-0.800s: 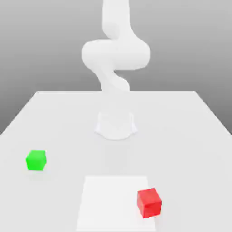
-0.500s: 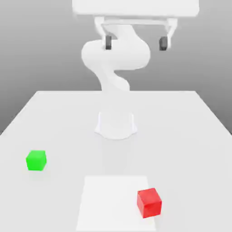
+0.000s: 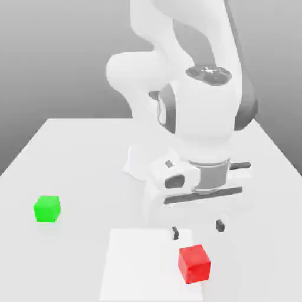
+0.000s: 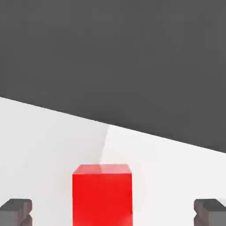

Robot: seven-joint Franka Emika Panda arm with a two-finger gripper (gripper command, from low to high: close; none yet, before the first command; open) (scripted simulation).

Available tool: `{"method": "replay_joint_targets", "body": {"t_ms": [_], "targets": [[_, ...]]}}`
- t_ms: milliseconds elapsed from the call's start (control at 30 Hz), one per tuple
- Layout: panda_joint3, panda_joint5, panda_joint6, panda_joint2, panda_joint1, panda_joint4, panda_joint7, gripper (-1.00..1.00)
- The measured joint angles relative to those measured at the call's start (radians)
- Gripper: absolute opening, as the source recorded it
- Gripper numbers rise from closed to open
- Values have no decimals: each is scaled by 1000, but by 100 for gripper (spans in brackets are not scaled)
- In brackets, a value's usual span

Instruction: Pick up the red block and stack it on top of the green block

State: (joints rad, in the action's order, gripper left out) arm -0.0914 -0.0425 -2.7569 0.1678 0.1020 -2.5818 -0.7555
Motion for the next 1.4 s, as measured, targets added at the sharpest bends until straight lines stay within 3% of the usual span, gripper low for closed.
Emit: {"method": "replay_joint_targets", "body": {"t_ms": [133, 167, 400, 567, 1133, 1233, 1367, 1400], "targets": [[26, -34, -119, 146, 20, 18, -24, 0], [30, -38, -135, 164, 23, 21, -27, -100], [28, -39, -132, 160, 21, 20, -29, -100], [4, 3, 2, 1, 6, -5, 3, -100], [432, -100, 88, -336, -607, -247, 241, -100], [466, -50, 25, -280, -613, -256, 293, -100], [450, 89, -99, -145, -602, -253, 393, -100], [429, 131, -130, -110, -610, -252, 422, 100]]}}
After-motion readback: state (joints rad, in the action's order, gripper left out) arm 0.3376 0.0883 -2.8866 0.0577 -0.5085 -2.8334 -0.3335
